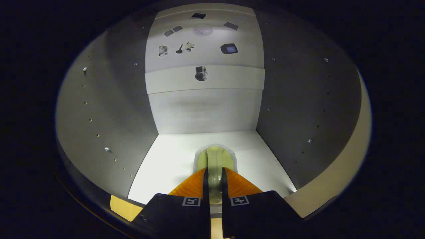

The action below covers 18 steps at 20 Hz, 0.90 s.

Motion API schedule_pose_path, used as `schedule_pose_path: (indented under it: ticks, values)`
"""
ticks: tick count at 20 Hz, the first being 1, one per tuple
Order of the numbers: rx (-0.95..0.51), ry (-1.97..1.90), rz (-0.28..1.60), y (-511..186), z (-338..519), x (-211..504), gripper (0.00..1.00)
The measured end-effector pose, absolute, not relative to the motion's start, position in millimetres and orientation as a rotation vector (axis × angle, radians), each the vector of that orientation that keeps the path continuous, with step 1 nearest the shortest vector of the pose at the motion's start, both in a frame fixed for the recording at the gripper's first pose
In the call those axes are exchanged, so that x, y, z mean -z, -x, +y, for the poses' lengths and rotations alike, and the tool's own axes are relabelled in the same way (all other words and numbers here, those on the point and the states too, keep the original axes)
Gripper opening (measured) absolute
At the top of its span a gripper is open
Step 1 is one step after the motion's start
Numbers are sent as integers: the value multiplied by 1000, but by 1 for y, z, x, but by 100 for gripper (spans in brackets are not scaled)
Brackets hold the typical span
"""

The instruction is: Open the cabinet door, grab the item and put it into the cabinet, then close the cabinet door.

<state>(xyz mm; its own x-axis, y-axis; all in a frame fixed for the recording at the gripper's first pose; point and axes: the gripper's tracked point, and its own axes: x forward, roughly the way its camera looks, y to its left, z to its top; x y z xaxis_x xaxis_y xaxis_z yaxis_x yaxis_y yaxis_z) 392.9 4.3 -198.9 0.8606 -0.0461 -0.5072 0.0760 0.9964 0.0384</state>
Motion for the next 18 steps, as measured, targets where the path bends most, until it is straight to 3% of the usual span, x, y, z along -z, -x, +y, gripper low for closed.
schedule_pose_path:
  ticks: [6,12,18]
  values:
    - [83,-60,535,-409,-6,208,26]
    - [94,-41,481,-400,-16,190,100]
    - [101,-27,293,-362,-24,123,100]
